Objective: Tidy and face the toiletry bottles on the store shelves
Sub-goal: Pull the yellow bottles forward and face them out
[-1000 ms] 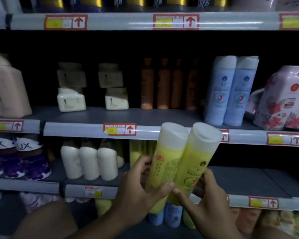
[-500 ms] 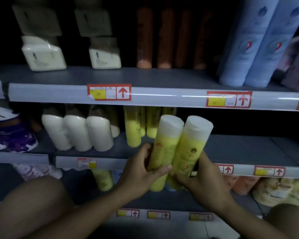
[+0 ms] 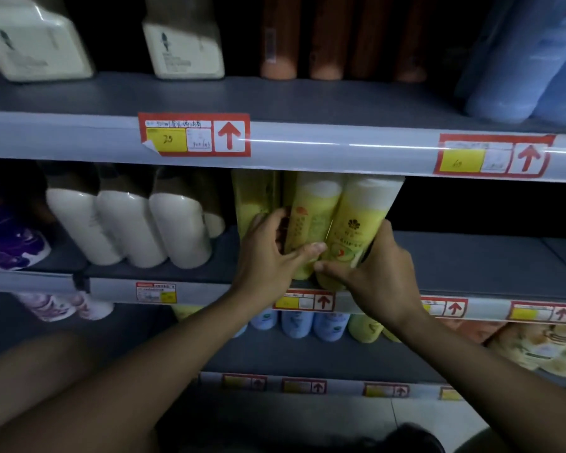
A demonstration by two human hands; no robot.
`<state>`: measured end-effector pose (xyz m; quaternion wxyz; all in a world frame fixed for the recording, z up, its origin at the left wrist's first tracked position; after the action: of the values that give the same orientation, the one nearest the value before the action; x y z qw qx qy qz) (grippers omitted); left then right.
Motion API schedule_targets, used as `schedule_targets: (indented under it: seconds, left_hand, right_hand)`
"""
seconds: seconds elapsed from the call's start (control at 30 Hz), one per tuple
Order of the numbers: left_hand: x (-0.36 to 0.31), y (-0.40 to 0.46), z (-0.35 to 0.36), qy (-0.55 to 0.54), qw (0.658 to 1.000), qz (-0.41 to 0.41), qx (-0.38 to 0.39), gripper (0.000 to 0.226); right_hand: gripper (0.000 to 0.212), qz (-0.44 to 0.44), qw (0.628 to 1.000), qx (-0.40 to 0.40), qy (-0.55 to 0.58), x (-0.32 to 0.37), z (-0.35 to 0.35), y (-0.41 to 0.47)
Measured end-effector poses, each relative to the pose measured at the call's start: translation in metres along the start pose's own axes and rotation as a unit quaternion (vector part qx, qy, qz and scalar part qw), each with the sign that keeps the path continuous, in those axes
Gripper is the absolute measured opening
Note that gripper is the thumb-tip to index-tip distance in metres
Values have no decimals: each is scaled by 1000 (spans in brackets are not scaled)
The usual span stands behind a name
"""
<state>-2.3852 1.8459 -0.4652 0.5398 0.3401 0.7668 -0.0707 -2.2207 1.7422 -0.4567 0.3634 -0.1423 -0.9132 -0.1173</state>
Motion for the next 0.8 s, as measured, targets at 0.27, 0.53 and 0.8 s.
schedule_targets:
  seconds: [0.27,0.53,0.8]
  left_hand:
    - [23,3,5,47,997,-20,-55,52]
    - [24,-15,5,40,992,-42,-110,69]
    - [28,-17,7,18,991,-42,-128,60]
  right_hand:
    - [77,12,1000,-16,2,-9,20,27]
    - [55,-15,1000,5,-13,-17,31,21]
    - [61,-20,999,-25,3,-23,30,23]
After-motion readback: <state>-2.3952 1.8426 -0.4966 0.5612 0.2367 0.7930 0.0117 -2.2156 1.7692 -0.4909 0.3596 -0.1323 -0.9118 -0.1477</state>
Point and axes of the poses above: each hand's wrist, its own y-axis towards the middle knuckle, its own z-axis out of the palm, x = y × z, the point moved 4 cm from there along y, towards the middle knuckle, and after that the axes turned 15 degrees about x, right-handed, at the moved point
